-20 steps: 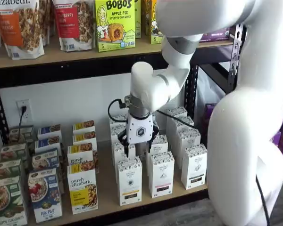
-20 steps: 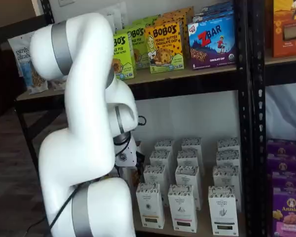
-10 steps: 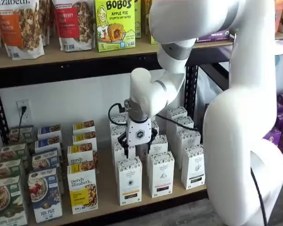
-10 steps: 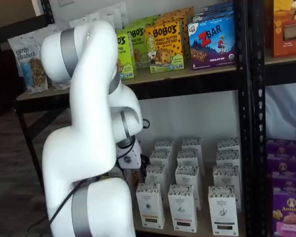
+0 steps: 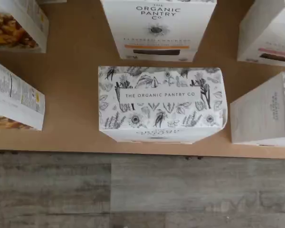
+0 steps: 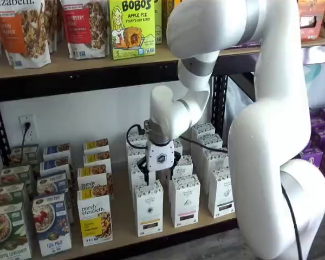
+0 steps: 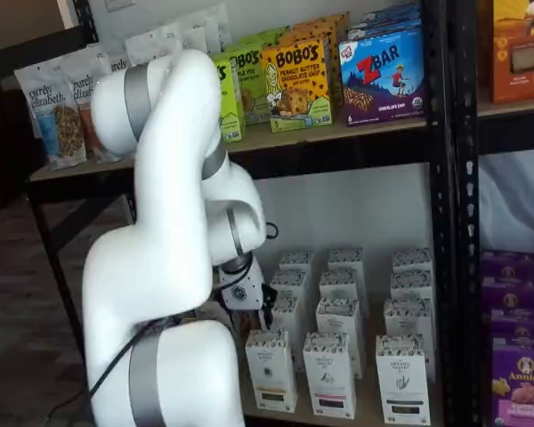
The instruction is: Pick up the white box with a yellow strip in the middle, on the bottom shelf, the fourth box from the left
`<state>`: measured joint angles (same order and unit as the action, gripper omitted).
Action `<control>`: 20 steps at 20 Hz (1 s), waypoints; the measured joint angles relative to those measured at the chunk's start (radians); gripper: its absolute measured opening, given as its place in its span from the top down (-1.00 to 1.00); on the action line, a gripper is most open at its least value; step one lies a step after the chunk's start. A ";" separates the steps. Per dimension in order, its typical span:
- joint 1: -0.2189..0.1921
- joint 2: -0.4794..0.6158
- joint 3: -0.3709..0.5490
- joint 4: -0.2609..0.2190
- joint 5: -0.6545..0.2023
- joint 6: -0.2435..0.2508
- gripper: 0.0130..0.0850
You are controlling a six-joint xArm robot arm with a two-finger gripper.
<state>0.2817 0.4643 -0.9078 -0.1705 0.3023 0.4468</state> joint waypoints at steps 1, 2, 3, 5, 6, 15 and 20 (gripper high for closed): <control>-0.001 0.014 -0.008 0.016 -0.009 -0.016 -1.00; -0.001 0.026 -0.016 0.030 -0.016 -0.029 -1.00; -0.001 0.039 -0.027 0.035 -0.020 -0.034 -1.00; 0.000 0.062 -0.046 0.046 -0.027 -0.043 -1.00; 0.001 0.078 -0.061 0.049 -0.029 -0.046 -1.00; -0.003 0.172 -0.160 0.031 -0.042 -0.032 -1.00; -0.004 0.218 -0.211 0.007 -0.044 -0.011 -1.00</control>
<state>0.2779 0.6819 -1.1188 -0.1633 0.2582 0.4362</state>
